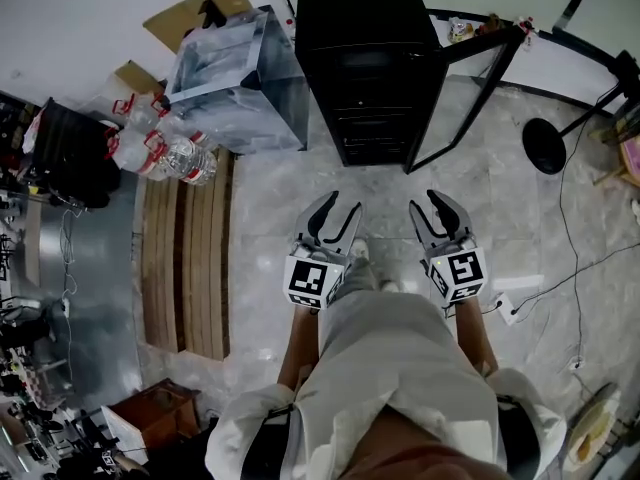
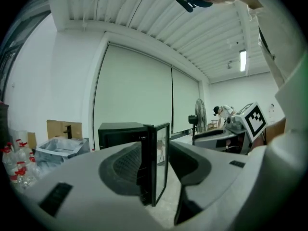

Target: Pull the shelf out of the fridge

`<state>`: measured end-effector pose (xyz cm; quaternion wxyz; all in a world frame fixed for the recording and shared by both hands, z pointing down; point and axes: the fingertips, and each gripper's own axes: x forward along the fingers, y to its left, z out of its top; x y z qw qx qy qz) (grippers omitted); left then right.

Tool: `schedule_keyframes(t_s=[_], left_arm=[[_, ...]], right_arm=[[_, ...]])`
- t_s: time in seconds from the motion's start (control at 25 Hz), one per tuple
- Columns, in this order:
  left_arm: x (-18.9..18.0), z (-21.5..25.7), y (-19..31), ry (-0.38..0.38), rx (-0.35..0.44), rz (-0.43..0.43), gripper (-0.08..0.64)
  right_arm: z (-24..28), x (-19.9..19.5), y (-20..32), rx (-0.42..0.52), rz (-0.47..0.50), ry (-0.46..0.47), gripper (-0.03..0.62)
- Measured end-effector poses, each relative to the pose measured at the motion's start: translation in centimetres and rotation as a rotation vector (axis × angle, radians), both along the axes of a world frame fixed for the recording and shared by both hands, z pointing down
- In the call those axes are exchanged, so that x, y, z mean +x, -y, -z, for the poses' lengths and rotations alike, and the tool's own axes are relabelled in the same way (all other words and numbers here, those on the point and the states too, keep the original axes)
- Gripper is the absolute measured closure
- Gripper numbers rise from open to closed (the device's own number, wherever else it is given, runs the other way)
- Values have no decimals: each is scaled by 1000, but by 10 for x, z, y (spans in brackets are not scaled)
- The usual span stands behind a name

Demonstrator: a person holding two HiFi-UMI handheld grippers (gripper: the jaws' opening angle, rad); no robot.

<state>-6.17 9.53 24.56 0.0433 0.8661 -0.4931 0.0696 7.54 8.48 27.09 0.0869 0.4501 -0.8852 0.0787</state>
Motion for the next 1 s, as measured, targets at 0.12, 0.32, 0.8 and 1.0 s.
schedule_keyframes(t_s=[0.12, 0.32, 0.8, 1.0], left_arm=[[-7, -1, 20, -6, -6, -22, 377], [-16, -11, 53, -15, -18, -58, 377], [-40, -25, 123, -48, -33, -147, 377], [-45, -39, 145, -52, -47, -175, 377]], right_arm=[[-1, -6, 17, -8, -22, -5, 439], [-8, -15, 45, -21, -59, -7, 439], [-20, -44, 106, -38, -147, -32, 438], [-29, -50, 124, -43, -183, -37, 438]])
